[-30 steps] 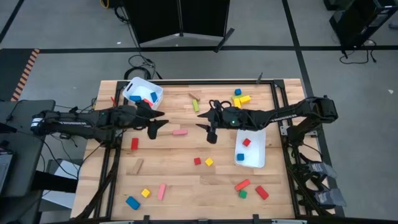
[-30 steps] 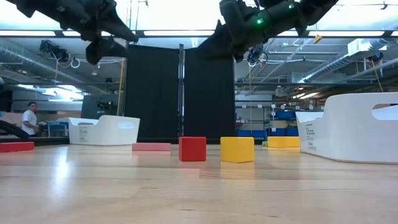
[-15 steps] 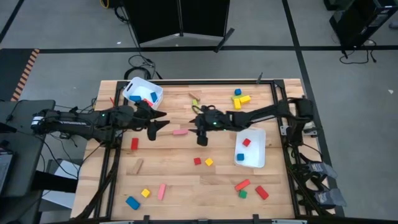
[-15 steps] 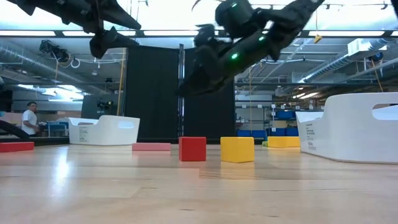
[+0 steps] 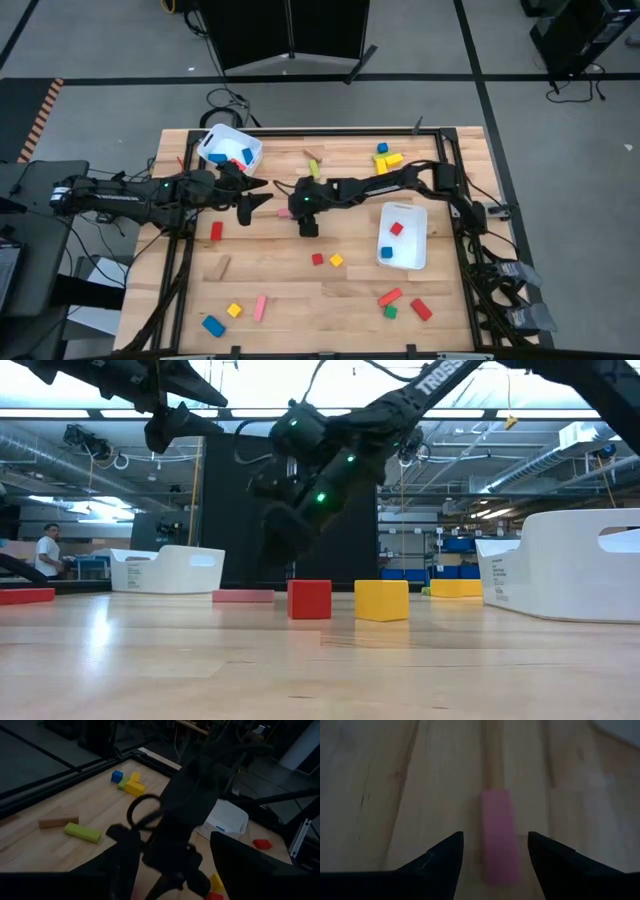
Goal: Sort blocks by size
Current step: Put the top pink rectangular block into the top white bin
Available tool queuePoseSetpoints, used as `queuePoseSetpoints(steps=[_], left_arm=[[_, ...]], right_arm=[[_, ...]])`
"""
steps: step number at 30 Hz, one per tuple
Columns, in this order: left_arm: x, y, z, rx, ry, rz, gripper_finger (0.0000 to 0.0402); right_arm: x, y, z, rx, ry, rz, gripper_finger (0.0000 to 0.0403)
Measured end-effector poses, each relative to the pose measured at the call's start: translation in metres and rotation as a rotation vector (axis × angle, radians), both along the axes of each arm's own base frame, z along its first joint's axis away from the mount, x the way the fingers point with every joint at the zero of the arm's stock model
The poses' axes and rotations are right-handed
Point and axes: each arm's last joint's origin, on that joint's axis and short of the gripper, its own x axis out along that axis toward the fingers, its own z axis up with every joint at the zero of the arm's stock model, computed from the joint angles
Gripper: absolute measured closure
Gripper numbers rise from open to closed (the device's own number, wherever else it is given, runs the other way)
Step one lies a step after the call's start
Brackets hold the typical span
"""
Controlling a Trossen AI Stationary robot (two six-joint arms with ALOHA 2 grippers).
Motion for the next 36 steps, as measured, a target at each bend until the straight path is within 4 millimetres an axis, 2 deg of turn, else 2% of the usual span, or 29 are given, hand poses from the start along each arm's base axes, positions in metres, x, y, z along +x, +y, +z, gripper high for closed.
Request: queuePoseSetpoints(steps=[4, 8, 11, 16, 25, 28, 31, 36], left_arm=[[0.0, 0.0, 0.0, 0.005, 0.0, -0.001, 0.0154], [0.0, 0.0, 0.0, 0.006, 0.001, -0.002, 0.0154], [0.0, 0.0, 0.0, 0.008, 0.001, -0.002, 0.0154], [0.0, 0.0, 0.002, 0.019, -0.014, -0.005, 0.0154], [0.003, 0.0, 0.011, 0.02, -0.112, -0.004, 0.0154], [0.002, 0.0, 0.021, 0.026, -0.213, -0.014, 0.0154], [-0.001, -0.002, 0.035, 0.053, -0.335, -0.065, 0.0154], [-0.014, -0.004, 0.056, 0.101, -0.53, -0.14, 0.0154]], right_arm=[[0.005, -0.004, -0.016, 0.011, 0.042, -0.002, 0.0166], [0.006, -0.011, -0.022, 0.053, 0.047, -0.01, 0.0179], [0.005, -0.013, -0.023, 0.077, 0.054, -0.018, 0.0207], [0.004, -0.014, -0.023, 0.082, 0.05, -0.013, 0.0284], [0.008, -0.014, -0.02, 0.082, -0.006, -0.009, 0.0285], [0.013, -0.015, -0.011, 0.077, -0.103, -0.016, 0.0285], [0.025, -0.017, 0.012, 0.088, -0.287, -0.037, 0.0285], [0.051, -0.035, 0.05, 0.062, -0.477, -0.11, 0.0285]])
